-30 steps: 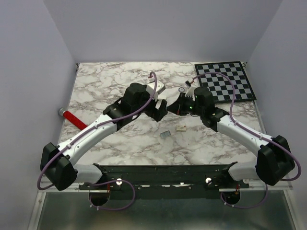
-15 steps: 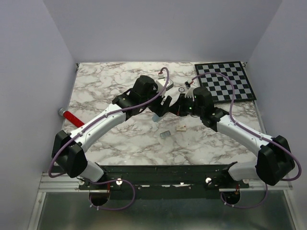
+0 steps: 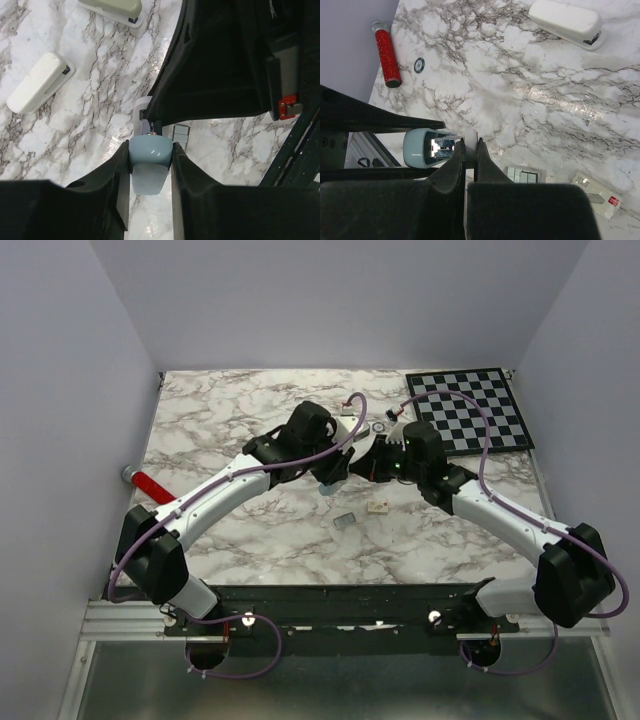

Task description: Load the staples into the stapler

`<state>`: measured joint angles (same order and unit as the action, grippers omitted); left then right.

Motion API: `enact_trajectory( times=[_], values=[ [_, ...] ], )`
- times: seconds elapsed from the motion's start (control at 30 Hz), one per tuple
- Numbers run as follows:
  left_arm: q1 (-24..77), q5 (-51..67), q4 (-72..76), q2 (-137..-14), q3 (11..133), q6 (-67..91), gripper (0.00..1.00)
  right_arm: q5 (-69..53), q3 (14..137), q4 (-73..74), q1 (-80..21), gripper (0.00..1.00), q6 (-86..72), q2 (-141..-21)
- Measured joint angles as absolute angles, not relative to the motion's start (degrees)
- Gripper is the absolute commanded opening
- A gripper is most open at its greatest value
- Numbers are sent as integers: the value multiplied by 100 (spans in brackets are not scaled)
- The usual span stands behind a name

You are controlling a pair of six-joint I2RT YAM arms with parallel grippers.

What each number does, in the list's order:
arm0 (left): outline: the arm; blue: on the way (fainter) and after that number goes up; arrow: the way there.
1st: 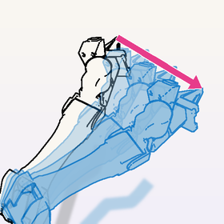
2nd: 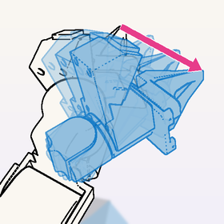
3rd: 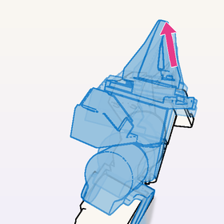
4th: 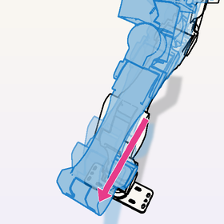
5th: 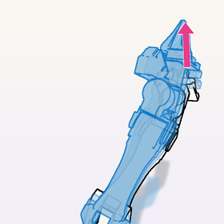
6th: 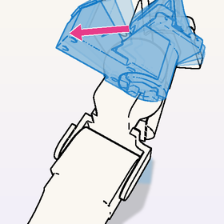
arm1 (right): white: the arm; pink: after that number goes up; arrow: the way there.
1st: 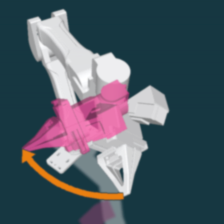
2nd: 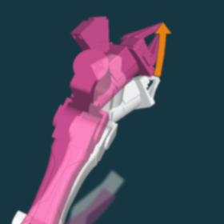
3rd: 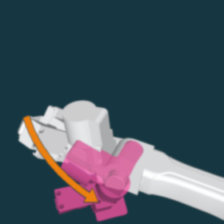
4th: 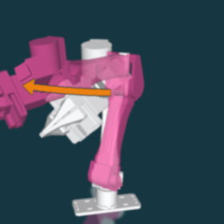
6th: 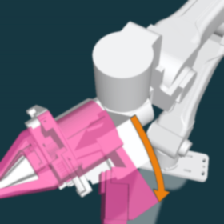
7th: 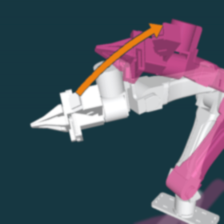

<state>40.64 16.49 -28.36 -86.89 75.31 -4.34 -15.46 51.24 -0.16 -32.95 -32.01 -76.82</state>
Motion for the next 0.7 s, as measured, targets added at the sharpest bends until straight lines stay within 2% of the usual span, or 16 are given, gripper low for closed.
enact_trajectory(
  times=[0.03,0.1,0.33,0.57,0.7],
  values=[
    [4080,1662,-2849,-8691,7540,-469,10,-1544,5124,-16,-3295,1,-3201,-7673],
    [4104,1660,-2851,-8691,7544,-508,0,-1529,5124,-3,-3295,1,-3203,-7660],
    [4018,1704,-2401,-8230,7078,-375,0,-1634,5059,-69,-3181,1,-3481,-7489],
    [3194,2394,-1170,-6392,5710,471,0,-2464,4565,-1035,-2394,1,-4609,-7107],
    [2902,2405,-707,-5680,5068,978,0,-2799,4344,-1763,-2108,1,-5240,-6858]
  ],
)
